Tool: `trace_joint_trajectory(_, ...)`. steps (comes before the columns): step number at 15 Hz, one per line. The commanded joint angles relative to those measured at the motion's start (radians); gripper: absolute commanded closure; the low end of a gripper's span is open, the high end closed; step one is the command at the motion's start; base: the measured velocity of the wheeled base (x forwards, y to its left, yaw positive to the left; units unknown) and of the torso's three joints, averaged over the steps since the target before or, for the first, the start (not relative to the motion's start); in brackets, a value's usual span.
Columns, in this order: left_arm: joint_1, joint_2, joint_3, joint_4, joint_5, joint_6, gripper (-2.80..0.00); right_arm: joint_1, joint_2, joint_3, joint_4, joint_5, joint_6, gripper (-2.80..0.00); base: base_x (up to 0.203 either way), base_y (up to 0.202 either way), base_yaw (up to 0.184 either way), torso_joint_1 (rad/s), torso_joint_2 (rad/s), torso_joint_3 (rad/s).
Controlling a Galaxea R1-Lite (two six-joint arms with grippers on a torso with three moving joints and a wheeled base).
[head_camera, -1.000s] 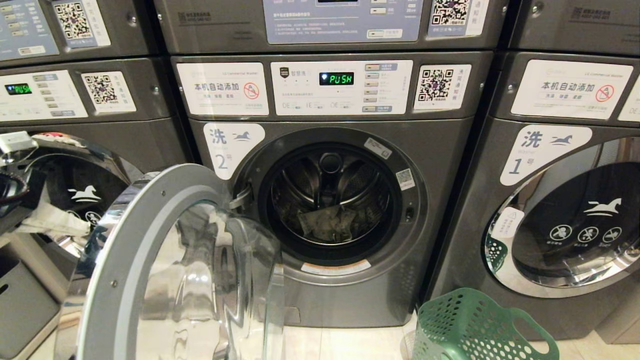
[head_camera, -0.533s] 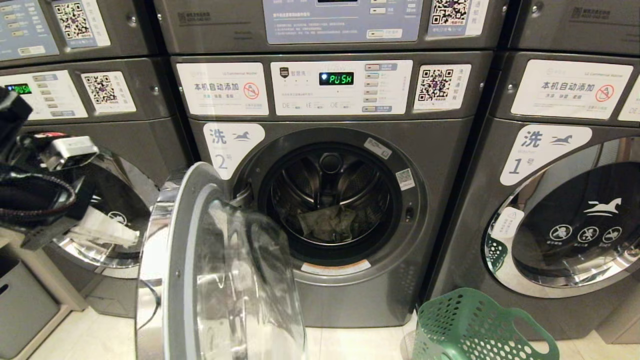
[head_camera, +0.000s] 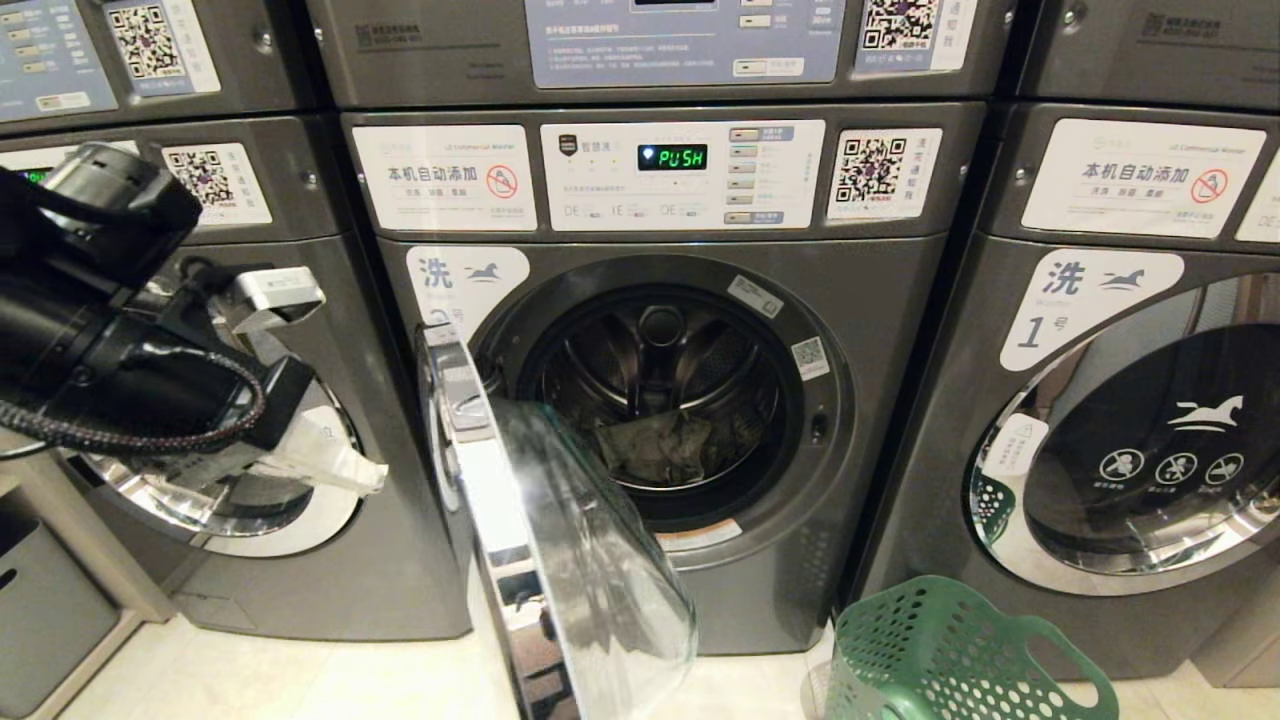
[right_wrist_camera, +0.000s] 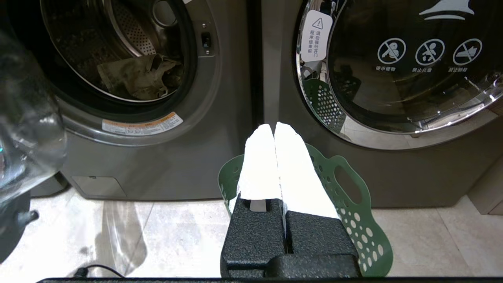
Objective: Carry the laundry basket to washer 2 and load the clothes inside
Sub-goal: Close the washing machine door with the left hand
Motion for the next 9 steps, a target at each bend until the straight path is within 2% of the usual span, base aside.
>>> trace_joint_trajectory(1,-0.025,0.004,0.0,-0.011,-0.002,-0.017,0.0,0.0,0.002,0.0,-0.001,0.007,-0.02,0.0,0.0,0.0,0.0,0.0,0.0,0.0)
trace_joint_trajectory(3,-0.028,-0.015,0.0,-0.031,-0.002,-0.033,0.0,0.001,0.002,-0.02,0.005,0.043,-0.084,0.0,0.0,0.0,0.0,0.0,0.0,0.0)
trace_joint_trajectory(6,-0.028,-0.074,0.004,-0.039,-0.001,-0.071,0.0,0.001,0.054,-0.175,0.09,0.077,-0.074,0.0,0.0,0.0,0.0,0.0,0.0,0.0)
trace_joint_trajectory(8,-0.028,-0.112,0.012,-0.082,0.0,-0.118,0.0,0.001,0.191,-0.301,0.171,0.121,-0.034,0.0,0.0,0.0,0.0,0.0,0.0,0.0)
trace_joint_trajectory(9,-0.028,-0.127,0.011,-0.122,0.003,-0.162,0.0,0.001,0.298,-0.366,0.202,0.149,-0.007,0.0,0.0,0.0,0.0,0.0,0.0,0.0)
